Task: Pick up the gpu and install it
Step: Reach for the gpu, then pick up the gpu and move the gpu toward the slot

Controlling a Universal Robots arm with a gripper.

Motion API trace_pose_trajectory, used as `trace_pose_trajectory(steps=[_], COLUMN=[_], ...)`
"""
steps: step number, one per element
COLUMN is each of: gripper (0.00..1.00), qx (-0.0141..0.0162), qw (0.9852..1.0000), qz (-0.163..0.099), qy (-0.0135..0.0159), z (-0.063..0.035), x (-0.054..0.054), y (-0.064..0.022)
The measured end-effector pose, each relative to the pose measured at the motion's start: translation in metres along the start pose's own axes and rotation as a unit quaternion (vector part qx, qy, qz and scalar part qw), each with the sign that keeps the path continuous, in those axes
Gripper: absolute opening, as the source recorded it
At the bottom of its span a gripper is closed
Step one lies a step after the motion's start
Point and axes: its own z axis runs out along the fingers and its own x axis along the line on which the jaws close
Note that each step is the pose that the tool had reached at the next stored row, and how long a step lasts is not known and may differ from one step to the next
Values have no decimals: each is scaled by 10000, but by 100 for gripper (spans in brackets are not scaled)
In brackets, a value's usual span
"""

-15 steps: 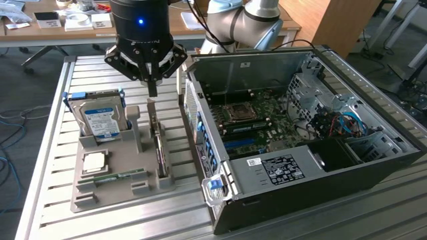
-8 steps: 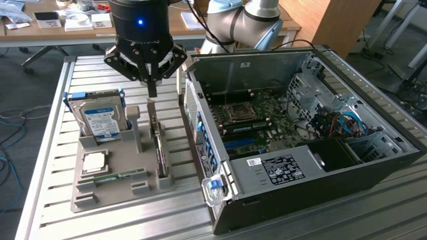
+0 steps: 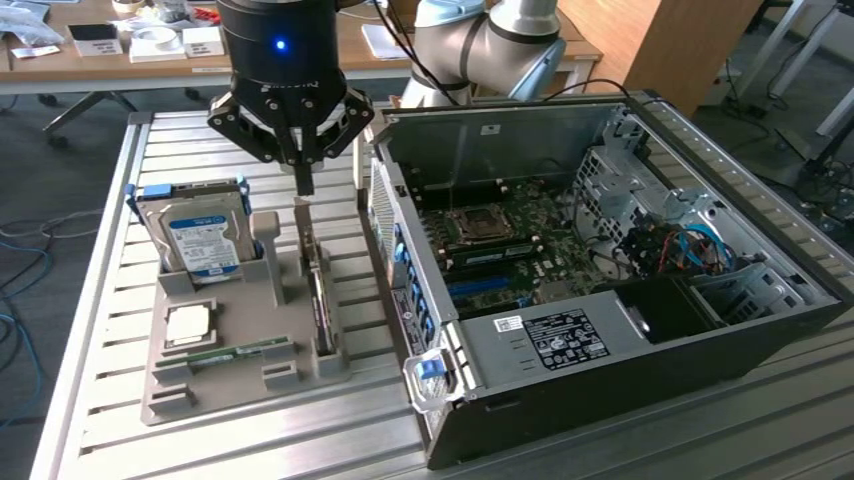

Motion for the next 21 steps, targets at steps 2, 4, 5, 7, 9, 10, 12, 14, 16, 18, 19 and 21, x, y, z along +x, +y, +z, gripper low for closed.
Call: trace_pose_trajectory(steps=[2, 4, 5, 7, 9, 10, 12, 14, 16, 18, 19, 21], gripper=[11, 11, 11, 11, 11, 11, 11, 11, 11, 11, 11, 11], qx=[0, 0, 0, 0, 0, 0, 0, 0, 0, 0, 0, 0], qw=[10000, 10000, 10000, 10000, 10000, 10000, 10000, 10000, 10000, 10000, 10000, 10000], qz=[0, 0, 0, -1, -1, 0, 0, 0, 0, 0, 0, 0], qy=[0, 0, 0, 0, 0, 0, 0, 0, 0, 0, 0, 0], z=[0, 0, 0, -1, -2, -2, -4, -4, -5, -5, -5, -5], x=[0, 0, 0, 4, 12, 16, 23, 27, 30, 32, 32, 32], y=[0, 0, 0, -10, -28, -42, -74, -102, -132, -147, -147, -148])
